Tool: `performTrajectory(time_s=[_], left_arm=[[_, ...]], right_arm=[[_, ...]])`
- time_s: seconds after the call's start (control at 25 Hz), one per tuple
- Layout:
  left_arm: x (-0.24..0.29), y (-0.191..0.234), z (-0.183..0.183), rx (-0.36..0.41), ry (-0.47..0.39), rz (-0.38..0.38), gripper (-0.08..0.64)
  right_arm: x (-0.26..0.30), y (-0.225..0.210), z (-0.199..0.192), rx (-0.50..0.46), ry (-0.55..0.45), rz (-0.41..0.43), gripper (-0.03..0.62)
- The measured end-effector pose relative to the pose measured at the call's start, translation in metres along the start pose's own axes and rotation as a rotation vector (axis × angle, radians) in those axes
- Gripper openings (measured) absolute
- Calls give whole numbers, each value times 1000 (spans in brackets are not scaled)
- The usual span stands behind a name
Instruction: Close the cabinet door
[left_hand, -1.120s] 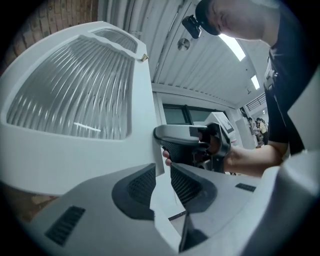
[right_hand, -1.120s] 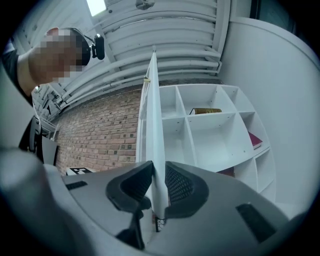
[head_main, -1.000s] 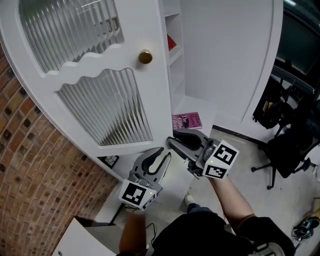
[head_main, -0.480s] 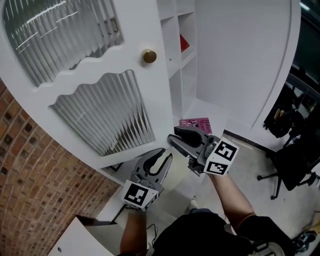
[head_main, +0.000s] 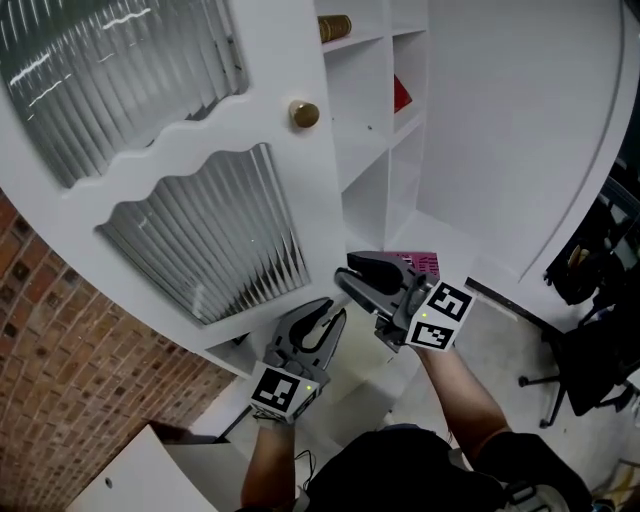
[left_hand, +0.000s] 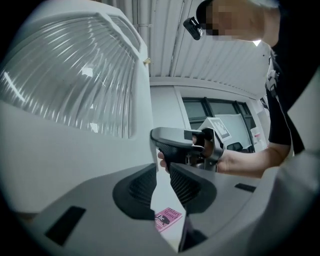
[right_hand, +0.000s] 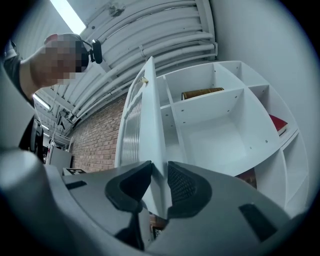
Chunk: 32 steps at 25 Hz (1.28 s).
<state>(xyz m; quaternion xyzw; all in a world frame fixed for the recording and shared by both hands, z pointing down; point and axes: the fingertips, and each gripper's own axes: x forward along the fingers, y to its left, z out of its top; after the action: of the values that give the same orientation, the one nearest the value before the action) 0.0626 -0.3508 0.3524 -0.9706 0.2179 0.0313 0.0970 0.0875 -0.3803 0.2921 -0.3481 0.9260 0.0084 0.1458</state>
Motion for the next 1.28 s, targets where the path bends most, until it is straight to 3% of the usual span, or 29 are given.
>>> performTrajectory(time_s=[0.32,1.28], left_arm=[[10,27,-2,-49,14,74,91],[27,87,-20,16,39,207,89]], right_arm=[[25,-25,-5,-22,10,-1,100],[91,-64,-18,69,20,77,98]])
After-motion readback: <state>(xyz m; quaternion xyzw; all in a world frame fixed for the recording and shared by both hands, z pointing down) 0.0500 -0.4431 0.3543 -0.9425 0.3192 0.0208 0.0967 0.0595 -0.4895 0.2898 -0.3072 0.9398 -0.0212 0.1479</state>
